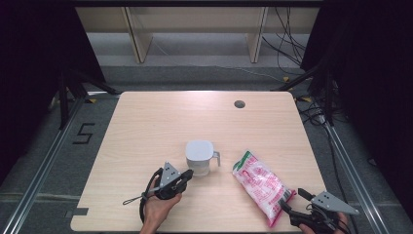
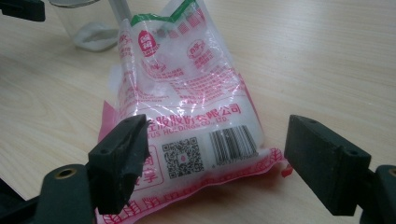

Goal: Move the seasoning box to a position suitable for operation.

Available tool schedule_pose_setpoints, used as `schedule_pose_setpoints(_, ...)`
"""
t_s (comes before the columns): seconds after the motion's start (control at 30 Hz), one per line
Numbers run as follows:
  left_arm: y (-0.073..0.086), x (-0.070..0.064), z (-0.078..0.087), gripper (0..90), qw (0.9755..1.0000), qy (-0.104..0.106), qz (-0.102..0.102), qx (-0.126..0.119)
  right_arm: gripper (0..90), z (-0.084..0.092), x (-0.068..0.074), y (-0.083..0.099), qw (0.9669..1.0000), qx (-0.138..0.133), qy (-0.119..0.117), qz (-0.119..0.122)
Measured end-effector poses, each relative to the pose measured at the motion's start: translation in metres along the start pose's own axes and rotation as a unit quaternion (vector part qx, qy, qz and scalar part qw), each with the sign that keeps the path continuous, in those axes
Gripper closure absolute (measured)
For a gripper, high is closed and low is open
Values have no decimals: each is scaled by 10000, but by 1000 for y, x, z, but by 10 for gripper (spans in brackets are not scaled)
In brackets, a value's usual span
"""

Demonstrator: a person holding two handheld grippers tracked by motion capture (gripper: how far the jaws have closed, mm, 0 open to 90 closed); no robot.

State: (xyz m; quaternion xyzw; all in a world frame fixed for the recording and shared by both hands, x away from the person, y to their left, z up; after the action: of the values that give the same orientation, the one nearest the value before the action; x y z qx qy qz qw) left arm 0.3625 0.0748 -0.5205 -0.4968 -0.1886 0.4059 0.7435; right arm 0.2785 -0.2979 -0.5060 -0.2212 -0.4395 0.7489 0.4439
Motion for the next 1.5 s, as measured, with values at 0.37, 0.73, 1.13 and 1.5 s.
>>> schedule_pose_setpoints(0.37,-5,9,-6,870,9998,-197,-23,77,228,0,-1,0,9999,-18,-13,104)
schedule_pose_setpoints(0.73,-14,35,-18,858,9991,-382,168,13,228,0,1,0,10000,19,-22,-18)
schedule_pose_setpoints(1.13,-18,53,-30,842,9977,-374,553,-147,228,-1,-3,0,9999,-19,-20,143)
schedule_pose_setpoints(1.5,-10,-4,-16,713,9989,338,330,7,229,-1,-1,0,9999,-55,33,140)
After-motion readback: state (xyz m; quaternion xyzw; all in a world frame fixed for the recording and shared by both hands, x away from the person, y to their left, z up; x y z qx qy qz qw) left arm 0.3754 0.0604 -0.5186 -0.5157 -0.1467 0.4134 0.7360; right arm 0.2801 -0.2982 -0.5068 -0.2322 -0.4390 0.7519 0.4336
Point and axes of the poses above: each handheld gripper's, and its own axes: z roughly backward along the jaws, y roughly out of its underside, x roughly to its left, the point moved 5 cm from there along -z, roughly forward along the jaws, and after that the axes turned 3 degrees about z, right-handed, at the moved point
